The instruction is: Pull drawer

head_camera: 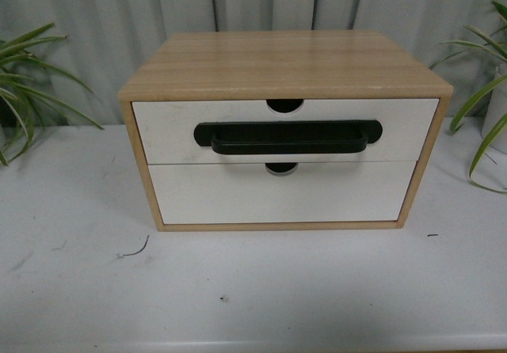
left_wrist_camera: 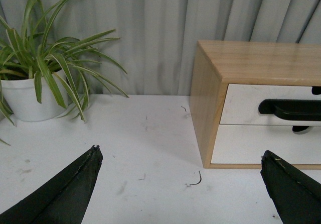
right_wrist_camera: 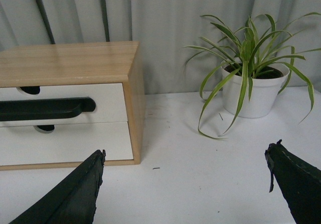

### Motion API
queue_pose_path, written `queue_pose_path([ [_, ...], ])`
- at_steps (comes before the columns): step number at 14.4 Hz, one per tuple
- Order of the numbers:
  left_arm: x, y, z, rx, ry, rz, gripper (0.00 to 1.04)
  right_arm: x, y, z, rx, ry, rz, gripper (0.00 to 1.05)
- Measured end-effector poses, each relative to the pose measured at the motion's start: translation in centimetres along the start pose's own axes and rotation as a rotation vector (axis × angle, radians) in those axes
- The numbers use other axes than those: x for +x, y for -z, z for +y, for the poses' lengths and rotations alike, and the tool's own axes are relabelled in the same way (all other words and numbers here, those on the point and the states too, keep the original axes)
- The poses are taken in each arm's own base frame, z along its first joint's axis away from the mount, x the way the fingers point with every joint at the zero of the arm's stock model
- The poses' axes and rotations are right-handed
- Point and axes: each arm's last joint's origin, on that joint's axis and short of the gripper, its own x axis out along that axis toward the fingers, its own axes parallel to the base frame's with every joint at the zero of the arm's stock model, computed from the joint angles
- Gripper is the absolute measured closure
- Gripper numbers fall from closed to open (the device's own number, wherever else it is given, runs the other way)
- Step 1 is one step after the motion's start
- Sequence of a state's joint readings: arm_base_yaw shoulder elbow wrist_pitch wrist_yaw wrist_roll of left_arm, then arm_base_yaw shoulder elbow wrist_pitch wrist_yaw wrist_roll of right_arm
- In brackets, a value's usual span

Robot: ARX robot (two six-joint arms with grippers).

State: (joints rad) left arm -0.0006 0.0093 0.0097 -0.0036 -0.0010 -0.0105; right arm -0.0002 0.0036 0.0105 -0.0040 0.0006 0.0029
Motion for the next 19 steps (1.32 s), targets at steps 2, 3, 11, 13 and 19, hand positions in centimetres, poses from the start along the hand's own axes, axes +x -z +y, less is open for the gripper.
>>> queue_pose_path([
  [2, 0.0, 0.0, 0.0, 0.0, 0.0, 0.0, 0.07, 0.0, 0.0, 0.0, 0.0, 0.0, 0.0, 0.06],
  [3, 0.0, 0.0, 0.0, 0.0, 0.0, 0.0, 0.07, 0.0, 0.0, 0.0, 0.0, 0.0, 0.0, 0.06],
  [11, 0.0, 0.0, 0.0, 0.0, 0.0, 0.0, 0.07, 0.0, 0.0, 0.0, 0.0, 0.0, 0.0, 0.06],
  [13, 0.0, 0.0, 0.0, 0.0, 0.0, 0.0, 0.07, 0.0, 0.0, 0.0, 0.0, 0.0, 0.0, 0.06],
  [19, 1.9, -4.5, -1.5, -0.193, -0.255, 0.035, 0.07, 3.7, -3.5, 0.9, 0.131, -0.104, 0.042, 0.06],
])
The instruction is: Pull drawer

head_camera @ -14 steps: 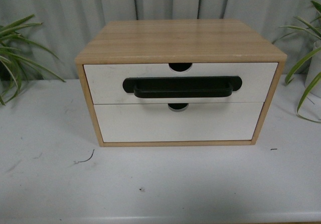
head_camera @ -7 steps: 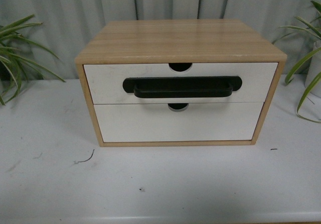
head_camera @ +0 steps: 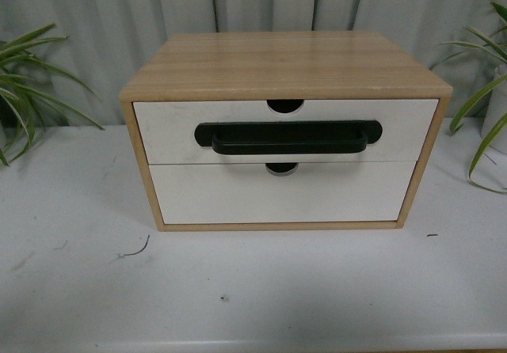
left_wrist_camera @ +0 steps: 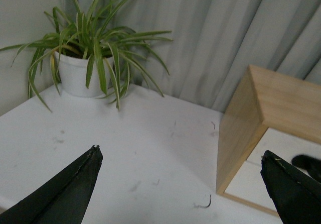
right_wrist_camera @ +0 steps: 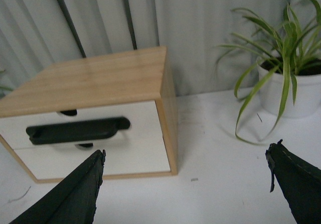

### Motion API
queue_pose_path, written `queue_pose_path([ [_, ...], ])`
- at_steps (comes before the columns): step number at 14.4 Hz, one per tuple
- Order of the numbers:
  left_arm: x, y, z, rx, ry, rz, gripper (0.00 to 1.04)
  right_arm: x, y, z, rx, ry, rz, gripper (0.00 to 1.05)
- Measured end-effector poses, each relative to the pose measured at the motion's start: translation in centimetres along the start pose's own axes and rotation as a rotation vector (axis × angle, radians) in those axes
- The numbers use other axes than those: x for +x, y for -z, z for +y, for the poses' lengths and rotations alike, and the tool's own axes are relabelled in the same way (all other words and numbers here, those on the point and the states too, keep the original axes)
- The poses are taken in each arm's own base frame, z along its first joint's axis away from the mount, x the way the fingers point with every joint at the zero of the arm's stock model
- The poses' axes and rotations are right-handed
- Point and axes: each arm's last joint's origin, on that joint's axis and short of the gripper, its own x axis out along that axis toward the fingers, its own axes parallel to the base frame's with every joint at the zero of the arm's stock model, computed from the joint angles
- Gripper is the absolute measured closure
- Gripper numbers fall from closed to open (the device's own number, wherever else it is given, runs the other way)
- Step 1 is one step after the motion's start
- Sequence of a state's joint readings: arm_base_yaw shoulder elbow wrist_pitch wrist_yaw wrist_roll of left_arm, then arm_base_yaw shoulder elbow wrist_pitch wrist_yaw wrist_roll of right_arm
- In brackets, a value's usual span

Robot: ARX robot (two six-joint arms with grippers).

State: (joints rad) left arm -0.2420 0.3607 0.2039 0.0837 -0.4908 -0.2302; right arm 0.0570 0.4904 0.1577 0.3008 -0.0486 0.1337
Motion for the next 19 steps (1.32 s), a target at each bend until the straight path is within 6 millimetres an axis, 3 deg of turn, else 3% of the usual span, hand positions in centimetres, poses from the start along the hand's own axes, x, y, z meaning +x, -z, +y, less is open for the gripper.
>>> queue_pose_path([
  [2, 3.4, -1.0, -1.6, 0.012, 0.072, 0.003, 0.07, 3.9, -2.3, 0.8, -0.053, -0.015, -0.049, 0.06],
  [3, 5.8, -2.0, -3.0, 0.016, 0.126, -0.001, 0.07, 7.6, -3.7, 1.6, -0.102, -0.019, -0.056, 0.06],
  [6, 12.3, -3.0, -8.0, 0.122, 0.268, 0.082, 0.07, 14.6, -4.2, 4.0, -0.286, -0.081, 0.001, 0.06],
  [9, 13.9, -2.6, -10.0, 0.191, 0.362, 0.143, 0.07, 16.3, -4.1, 4.9, -0.387, -0.131, -0.009, 0.06],
  [14, 15.1, -2.3, -12.4, 0.289, 0.494, 0.197, 0.07, 17.5, -4.0, 5.5, -0.531, -0.209, -0.015, 0.06],
  [16, 14.8, -3.3, -15.1, 0.454, 0.739, 0.262, 0.07, 18.1, -3.2, 5.4, -0.843, -0.367, 0.003, 0.06],
  [17, 14.0, -3.3, -16.8, 0.672, 0.947, 0.366, 0.07, 18.1, -2.3, 4.3, -1.22, -0.571, 0.04, 0.06],
  [18, 13.8, 0.0, -18.1, 0.953, 1.082, 0.566, 0.07, 18.4, -0.6, 3.0, -1.575, -0.822, 0.138, 0.06],
  [19, 14.8, 1.4, -20.3, 1.027, 1.088, 0.557, 0.07, 19.3, 0.6, 3.3, -1.617, -0.901, 0.154, 0.06],
])
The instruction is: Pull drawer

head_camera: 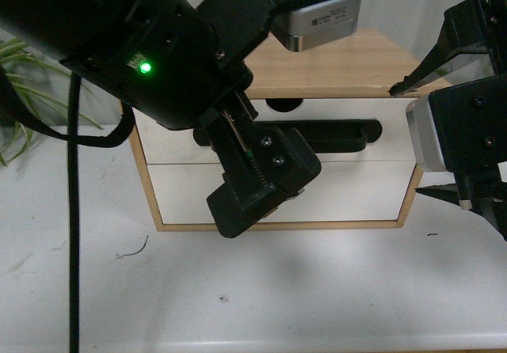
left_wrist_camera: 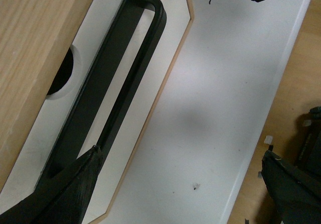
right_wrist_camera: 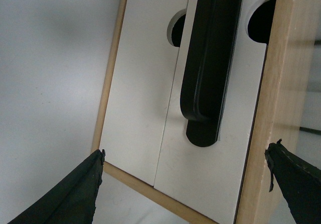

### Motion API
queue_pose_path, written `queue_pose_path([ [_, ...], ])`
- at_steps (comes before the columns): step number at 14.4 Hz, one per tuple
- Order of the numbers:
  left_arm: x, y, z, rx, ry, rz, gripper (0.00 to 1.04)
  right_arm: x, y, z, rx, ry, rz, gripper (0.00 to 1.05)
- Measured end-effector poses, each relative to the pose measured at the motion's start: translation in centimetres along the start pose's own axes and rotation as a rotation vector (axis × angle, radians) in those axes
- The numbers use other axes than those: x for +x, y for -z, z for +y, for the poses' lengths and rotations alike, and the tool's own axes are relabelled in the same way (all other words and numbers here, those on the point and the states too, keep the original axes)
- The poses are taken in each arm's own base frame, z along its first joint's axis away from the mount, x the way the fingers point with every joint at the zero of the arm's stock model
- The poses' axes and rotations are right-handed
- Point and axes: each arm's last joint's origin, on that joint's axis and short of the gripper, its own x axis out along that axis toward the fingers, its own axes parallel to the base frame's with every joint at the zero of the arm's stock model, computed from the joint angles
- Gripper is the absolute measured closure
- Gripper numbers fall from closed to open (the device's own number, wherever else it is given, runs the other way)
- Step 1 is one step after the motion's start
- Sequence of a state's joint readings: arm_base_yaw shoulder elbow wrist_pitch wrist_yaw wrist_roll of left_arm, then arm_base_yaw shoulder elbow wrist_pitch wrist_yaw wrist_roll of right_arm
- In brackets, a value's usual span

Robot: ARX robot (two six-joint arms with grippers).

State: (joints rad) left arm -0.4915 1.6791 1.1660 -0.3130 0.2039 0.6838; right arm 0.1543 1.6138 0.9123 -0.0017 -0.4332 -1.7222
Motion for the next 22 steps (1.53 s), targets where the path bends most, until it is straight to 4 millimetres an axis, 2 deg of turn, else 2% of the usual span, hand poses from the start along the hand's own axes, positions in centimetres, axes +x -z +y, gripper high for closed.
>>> queue_pose_path([
  [3, 3.3, -0.2, 0.4, -0.011, -0.052, 0.03, 0.07, 2.4, -0.9, -0.2, -0.029, -0.03, -0.03, 0.06],
  [7, 4.7, -0.1, 1.0, -0.06, -0.109, 0.036, 0.07, 3.9, -1.3, -0.4, 0.003, -0.037, -0.03, 0.06],
  [8, 5.5, 0.2, 0.9, -0.06, -0.127, 0.057, 0.07, 5.8, -1.2, 0.2, 0.065, -0.067, -0.03, 0.06],
  [10, 6.1, 0.4, 0.8, -0.06, -0.128, 0.067, 0.07, 6.5, -1.1, 0.2, 0.081, -0.076, -0.02, 0.06],
  [15, 7.7, 0.5, -0.1, -0.033, -0.117, 0.08, 0.07, 7.4, -1.4, 0.3, 0.097, -0.066, -0.026, 0.06],
  [19, 8.1, 0.8, -0.6, -0.003, -0.12, 0.072, 0.07, 7.5, -1.5, 2.0, 0.161, -0.087, -0.031, 0.06],
  [20, 8.2, 0.9, -0.8, 0.0, -0.12, 0.069, 0.07, 7.3, -1.6, 2.2, 0.17, -0.088, -0.03, 0.06],
  [22, 7.6, 1.1, -2.3, 0.008, -0.09, 0.045, 0.07, 5.9, -2.2, 3.4, 0.18, -0.122, -0.024, 0.06],
])
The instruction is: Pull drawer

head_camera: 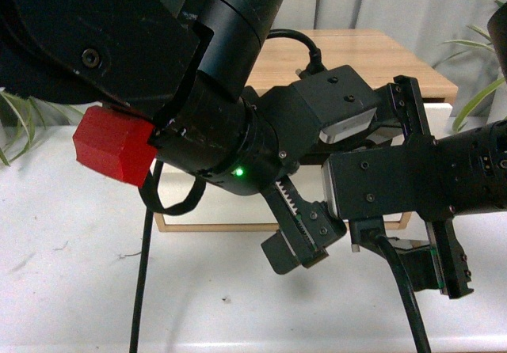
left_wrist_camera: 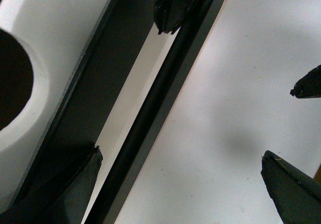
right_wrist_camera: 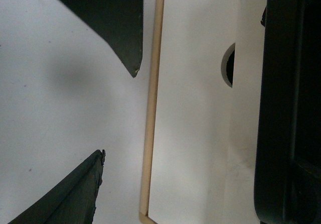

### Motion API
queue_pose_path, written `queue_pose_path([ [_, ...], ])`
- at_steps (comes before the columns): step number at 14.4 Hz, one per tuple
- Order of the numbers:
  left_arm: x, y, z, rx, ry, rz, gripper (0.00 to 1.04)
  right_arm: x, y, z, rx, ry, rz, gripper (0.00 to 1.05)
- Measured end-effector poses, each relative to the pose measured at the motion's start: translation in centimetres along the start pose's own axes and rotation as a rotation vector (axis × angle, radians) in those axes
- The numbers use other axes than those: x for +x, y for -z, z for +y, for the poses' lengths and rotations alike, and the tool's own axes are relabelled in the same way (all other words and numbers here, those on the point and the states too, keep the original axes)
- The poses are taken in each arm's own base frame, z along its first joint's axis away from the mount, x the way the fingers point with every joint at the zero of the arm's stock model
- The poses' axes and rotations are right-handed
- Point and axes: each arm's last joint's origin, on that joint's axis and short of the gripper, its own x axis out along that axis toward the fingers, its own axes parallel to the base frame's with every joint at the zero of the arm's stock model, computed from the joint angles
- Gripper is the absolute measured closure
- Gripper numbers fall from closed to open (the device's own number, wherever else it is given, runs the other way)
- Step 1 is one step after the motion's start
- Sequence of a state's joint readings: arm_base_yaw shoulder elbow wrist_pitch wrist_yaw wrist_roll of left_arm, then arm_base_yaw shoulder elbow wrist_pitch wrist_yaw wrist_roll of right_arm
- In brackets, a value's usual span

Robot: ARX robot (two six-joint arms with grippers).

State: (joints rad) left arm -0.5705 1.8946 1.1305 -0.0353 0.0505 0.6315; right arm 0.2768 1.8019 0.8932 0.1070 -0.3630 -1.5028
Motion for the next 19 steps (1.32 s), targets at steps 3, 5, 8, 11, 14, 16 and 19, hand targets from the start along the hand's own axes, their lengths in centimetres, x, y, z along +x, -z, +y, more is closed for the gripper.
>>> queue_pose_path([
  [3, -0.8, 0.7, -1.5, 0.019, 0.018, -0.009, 0.07, -1.1, -1.4, 1.4, 0.003, -0.015, 0.01, 0.06],
  [5, -1.7, 1.5, -3.0, 0.038, 0.044, -0.02, 0.07, -2.3, -2.7, 3.1, 0.013, -0.024, 0.007, 0.06],
  [8, -3.1, 2.6, -5.3, 0.07, 0.09, -0.04, 0.07, -3.9, -4.5, 5.7, 0.01, -0.035, -0.005, 0.06],
  [11, -4.6, 3.4, -6.9, 0.073, 0.121, -0.053, 0.07, -5.2, -5.5, 7.2, 0.013, -0.057, -0.018, 0.06],
  [14, -6.2, 4.0, -6.6, 0.026, 0.129, -0.065, 0.07, -5.9, -5.7, 7.2, 0.008, -0.038, -0.062, 0.06],
  [16, -8.1, 3.8, -5.7, -0.013, 0.129, -0.107, 0.07, -7.3, -5.9, 6.1, -0.028, 0.018, -0.113, 0.06],
  [19, -11.2, 3.1, -5.2, -0.04, 0.156, -0.202, 0.07, -9.8, -5.5, 3.6, 0.019, 0.108, -0.144, 0.06],
])
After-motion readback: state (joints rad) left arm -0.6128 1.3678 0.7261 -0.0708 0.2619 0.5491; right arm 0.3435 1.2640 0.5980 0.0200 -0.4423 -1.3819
